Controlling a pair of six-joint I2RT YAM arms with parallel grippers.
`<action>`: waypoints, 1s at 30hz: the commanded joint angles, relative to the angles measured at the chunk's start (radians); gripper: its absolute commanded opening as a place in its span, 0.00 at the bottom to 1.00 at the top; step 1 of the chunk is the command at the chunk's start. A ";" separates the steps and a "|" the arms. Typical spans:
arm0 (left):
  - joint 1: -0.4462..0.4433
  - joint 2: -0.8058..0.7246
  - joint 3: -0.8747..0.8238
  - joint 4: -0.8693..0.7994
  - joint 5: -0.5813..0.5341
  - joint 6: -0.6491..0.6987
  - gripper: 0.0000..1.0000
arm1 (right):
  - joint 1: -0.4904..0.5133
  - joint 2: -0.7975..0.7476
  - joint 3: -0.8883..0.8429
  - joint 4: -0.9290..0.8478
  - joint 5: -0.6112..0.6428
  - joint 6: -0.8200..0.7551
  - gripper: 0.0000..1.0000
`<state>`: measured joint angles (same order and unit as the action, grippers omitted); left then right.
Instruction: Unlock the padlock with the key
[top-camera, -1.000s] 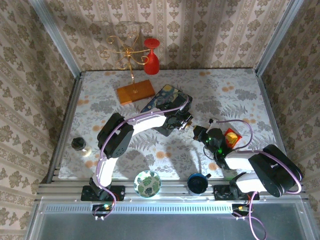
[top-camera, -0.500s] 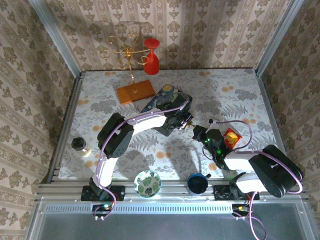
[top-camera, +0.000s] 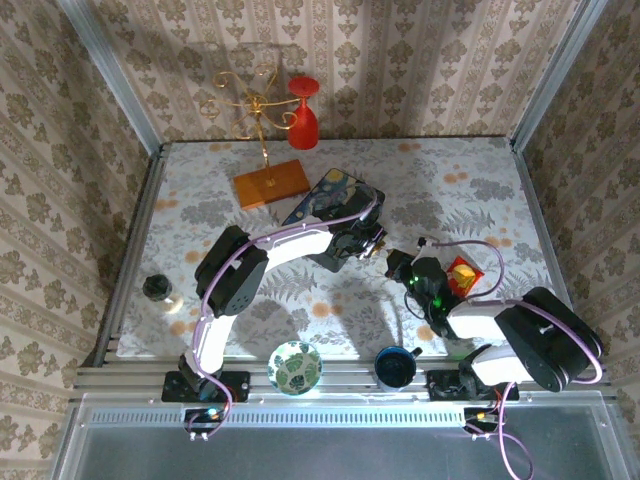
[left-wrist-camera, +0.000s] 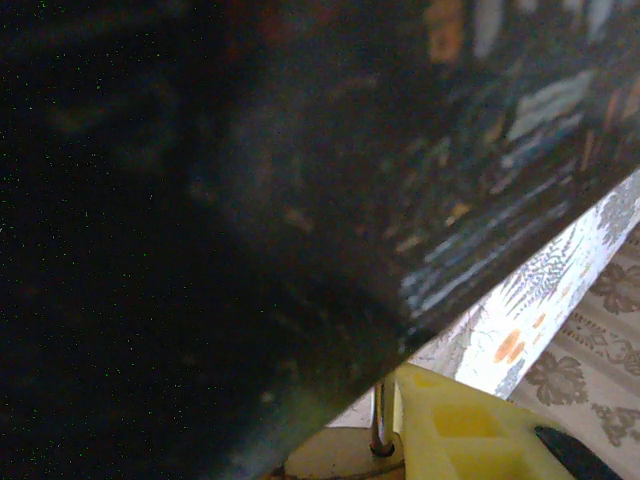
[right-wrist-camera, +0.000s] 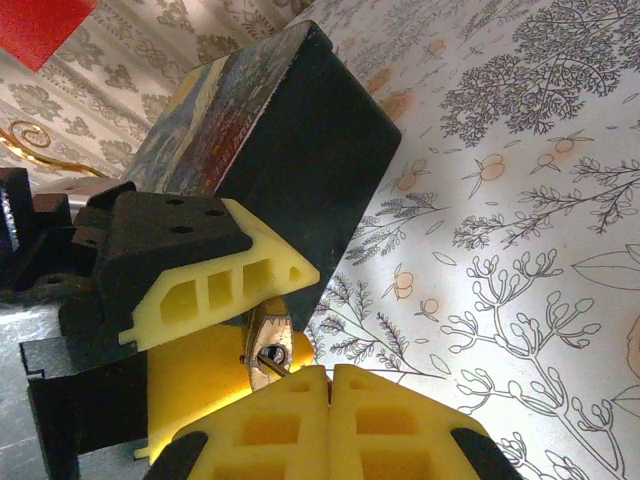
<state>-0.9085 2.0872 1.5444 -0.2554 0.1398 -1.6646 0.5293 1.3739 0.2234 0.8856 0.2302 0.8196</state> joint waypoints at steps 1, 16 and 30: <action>-0.022 0.029 -0.001 0.038 0.092 -0.049 0.09 | 0.015 0.051 0.048 0.024 -0.022 0.024 0.00; -0.025 0.038 0.004 0.031 0.100 -0.040 0.08 | 0.021 -0.046 0.071 -0.068 -0.028 0.048 0.00; -0.027 0.005 -0.045 0.047 0.083 -0.012 0.02 | -0.033 -0.202 0.114 -0.392 -0.133 0.035 0.00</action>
<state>-0.9092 2.0899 1.5360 -0.2340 0.1352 -1.6592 0.5018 1.2045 0.3359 0.5304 0.1505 0.8448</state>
